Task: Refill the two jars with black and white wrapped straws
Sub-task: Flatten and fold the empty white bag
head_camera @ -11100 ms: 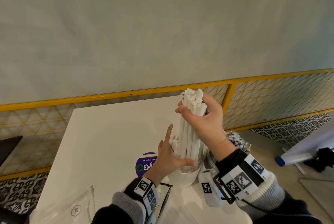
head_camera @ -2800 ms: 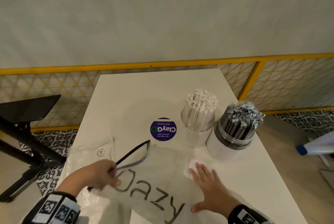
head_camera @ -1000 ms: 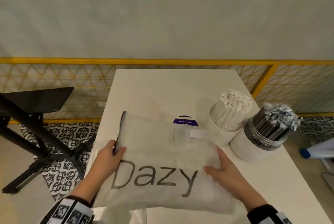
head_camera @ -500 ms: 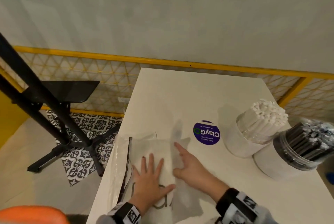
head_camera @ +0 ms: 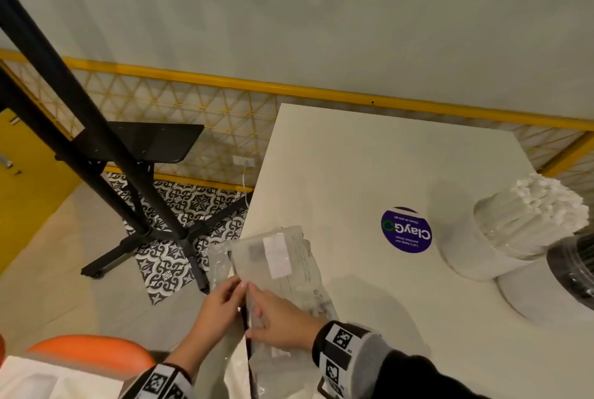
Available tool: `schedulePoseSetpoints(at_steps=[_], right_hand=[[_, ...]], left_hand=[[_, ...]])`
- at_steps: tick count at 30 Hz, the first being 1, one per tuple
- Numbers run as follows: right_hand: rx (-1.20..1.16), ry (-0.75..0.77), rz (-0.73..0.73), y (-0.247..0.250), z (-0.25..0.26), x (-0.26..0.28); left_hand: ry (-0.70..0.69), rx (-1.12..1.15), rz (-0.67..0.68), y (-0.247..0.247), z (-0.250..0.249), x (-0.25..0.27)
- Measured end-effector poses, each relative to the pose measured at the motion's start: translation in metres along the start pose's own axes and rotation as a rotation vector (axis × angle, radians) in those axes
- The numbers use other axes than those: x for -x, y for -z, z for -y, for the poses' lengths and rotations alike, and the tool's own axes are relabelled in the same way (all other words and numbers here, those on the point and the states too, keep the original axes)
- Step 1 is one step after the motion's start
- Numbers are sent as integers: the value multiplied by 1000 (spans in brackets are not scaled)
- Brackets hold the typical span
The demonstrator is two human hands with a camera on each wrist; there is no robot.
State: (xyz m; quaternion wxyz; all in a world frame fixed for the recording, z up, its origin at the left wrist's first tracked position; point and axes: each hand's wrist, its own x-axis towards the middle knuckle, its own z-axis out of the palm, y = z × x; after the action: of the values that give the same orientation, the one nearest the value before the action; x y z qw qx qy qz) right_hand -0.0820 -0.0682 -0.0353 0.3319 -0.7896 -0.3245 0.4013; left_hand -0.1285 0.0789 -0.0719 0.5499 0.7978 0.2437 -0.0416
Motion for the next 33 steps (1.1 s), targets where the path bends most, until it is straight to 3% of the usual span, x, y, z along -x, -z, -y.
schedulePoseSetpoints(at_steps=[2,4,7,9,11,14,18,21,23,27,29,33], right_hand=[[-14,47,51,-7,-6,-4],[-16,78,-30,-5,-14,-1],[73,66,-539,11,-44,13],[121,-157,-776,22,-69,22],[70,-401,-619,24,-81,27],[82,-349,-401,7,-78,25],[154,-281,-399,-6,-74,17],[62,-250,-453,-7,-77,22],[-81,-224,-505,-3,-75,34],[-677,-226,-625,13,-74,70],[-892,-181,-596,21,-79,93],[-1078,-103,-545,30,-95,143]], left_hand=[[4,17,-10,-4,-3,0],[7,39,-15,-6,-6,0],[-76,-199,-252,-1,3,4],[17,-287,-325,9,9,5],[123,-314,-210,13,19,1],[86,-394,24,7,21,-3],[45,-230,135,-6,-2,-6],[5,-50,222,-14,-12,-12],[-7,27,287,-19,-19,-11],[-20,82,364,-26,-36,-13],[-31,97,433,-32,-50,-12],[-125,90,586,-66,-87,4]])
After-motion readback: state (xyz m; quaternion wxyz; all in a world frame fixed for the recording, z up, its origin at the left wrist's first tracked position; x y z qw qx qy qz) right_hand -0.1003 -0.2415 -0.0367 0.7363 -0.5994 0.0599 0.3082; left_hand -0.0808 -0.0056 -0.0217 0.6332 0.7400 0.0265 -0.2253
